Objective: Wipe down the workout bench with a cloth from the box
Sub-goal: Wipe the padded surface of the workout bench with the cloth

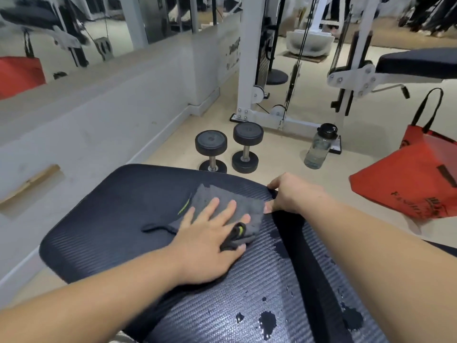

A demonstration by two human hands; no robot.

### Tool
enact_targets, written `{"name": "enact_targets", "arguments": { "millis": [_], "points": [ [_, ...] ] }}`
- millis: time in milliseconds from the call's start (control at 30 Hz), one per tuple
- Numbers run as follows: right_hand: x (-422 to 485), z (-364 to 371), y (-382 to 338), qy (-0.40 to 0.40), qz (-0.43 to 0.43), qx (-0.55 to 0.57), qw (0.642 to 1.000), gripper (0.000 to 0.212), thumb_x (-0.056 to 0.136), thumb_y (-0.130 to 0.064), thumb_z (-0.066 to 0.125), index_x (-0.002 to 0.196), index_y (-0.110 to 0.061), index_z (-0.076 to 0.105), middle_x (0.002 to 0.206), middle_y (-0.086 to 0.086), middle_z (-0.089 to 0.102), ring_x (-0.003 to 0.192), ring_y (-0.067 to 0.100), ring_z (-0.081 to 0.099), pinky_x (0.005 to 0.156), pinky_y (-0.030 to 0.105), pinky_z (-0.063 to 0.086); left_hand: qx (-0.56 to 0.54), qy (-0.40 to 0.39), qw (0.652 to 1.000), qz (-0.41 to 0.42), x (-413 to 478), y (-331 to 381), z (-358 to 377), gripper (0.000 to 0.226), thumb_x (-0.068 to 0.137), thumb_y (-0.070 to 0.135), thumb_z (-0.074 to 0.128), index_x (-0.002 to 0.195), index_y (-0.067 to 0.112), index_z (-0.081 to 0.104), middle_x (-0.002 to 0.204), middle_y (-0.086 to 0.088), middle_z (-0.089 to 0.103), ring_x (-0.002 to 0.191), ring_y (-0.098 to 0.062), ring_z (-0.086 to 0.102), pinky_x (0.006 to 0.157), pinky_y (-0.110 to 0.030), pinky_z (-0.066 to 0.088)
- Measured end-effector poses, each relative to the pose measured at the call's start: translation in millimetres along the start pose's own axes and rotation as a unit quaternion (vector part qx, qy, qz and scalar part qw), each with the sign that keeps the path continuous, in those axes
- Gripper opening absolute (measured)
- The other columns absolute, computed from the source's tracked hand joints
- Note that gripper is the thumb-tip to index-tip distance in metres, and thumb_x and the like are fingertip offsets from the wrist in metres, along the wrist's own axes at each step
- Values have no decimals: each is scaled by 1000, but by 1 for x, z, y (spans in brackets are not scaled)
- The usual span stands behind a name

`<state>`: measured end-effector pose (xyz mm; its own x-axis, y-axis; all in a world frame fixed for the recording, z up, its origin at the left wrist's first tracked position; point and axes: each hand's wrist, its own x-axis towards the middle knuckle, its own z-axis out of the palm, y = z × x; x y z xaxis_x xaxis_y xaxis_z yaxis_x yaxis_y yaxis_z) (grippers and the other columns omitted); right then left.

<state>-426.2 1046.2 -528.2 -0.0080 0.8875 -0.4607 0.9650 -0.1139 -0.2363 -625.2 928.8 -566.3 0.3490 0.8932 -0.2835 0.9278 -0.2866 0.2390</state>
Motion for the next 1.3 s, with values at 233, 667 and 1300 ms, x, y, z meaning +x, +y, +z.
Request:
{"name": "enact_targets", "arguments": {
  "millis": [233, 667, 1300],
  "points": [
    [1, 2, 2, -4, -6, 7, 1000, 72, 72, -56, 86, 137, -35, 61, 138, -2, 65, 128, 29, 59, 110, 49, 43, 7, 23, 1000, -7, 14, -50, -23, 60, 101, 58, 38, 155, 55, 10, 169, 20, -3, 156, -7, -11, 127, -48, 0],
    [-43, 20, 38, 164, -73, 34, 983, 49, 92, -64, 57, 132, -37, 63, 131, -3, 67, 122, 27, 63, 95, 44, 54, -20, 43, 994, -94, 14, -23, -9, 63, 100, 62, 30, 157, 51, 5, 169, 19, -6, 156, -11, -10, 127, -50, 0],
    [-62, 6, 148, 59, -75, -8, 995, 42, 101, -45, 43, 129, -23, 66, 136, -2, 68, 126, 26, 60, 106, 44, 48, -71, 33, 992, 97, 82, 52, -1, 65, 95, 64, 37, 156, 54, 16, 168, 22, 7, 154, 0, -6, 127, -47, -1]
  ]
}}
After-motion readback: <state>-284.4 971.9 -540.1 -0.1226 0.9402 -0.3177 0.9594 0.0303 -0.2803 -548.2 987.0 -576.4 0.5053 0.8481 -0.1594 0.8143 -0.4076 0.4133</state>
